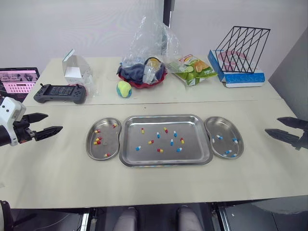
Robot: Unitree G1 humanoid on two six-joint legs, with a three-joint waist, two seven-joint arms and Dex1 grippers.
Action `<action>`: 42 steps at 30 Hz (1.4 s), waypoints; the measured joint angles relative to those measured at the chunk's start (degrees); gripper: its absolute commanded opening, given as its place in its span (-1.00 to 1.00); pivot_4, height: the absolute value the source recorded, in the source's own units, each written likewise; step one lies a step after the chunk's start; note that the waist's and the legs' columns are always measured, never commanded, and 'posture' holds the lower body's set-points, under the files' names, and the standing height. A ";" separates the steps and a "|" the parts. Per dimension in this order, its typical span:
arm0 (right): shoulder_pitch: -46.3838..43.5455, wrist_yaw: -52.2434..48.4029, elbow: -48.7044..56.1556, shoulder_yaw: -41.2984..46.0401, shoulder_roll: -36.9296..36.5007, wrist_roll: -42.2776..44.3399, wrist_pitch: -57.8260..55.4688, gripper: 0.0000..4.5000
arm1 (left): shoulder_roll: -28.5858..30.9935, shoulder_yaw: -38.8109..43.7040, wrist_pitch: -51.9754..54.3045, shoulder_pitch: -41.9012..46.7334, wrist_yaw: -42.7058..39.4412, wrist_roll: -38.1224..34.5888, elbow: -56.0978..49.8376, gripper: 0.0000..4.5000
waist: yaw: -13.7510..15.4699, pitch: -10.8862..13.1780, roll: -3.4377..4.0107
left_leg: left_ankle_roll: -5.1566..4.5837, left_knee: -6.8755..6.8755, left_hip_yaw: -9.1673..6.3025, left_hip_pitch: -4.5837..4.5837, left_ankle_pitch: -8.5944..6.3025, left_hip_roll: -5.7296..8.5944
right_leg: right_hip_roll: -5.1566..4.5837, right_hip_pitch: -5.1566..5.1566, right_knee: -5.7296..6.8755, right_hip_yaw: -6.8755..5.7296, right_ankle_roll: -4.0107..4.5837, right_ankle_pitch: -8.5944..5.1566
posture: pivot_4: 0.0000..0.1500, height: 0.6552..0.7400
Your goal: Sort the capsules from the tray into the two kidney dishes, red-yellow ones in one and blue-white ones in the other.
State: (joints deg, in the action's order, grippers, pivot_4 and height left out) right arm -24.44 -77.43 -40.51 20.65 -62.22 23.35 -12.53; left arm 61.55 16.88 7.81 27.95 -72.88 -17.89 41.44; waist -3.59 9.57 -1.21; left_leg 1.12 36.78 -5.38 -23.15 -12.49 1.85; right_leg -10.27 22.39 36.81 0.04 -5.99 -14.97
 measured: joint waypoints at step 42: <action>1.21 2.91 47.43 -12.13 10.47 10.00 -18.96 1.00 | -5.22 15.74 3.08 -29.14 -11.49 -13.68 -32.28 1.00 | -0.38 -0.01 0.05 | -0.04 0.03 0.08 0.06 -0.09 -0.25 | 0.10 0.05 -0.01 0.00 0.01 0.00 | 1.00 0.87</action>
State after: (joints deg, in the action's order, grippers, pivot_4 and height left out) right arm -23.23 -74.52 6.93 8.52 -51.76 33.35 -31.50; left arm 56.33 32.61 10.89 -1.19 -84.37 -31.57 9.16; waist -3.96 9.57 -1.17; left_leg 1.08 36.81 -5.31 -23.09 -12.58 1.61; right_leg -10.17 22.45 36.80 0.03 -5.98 -14.97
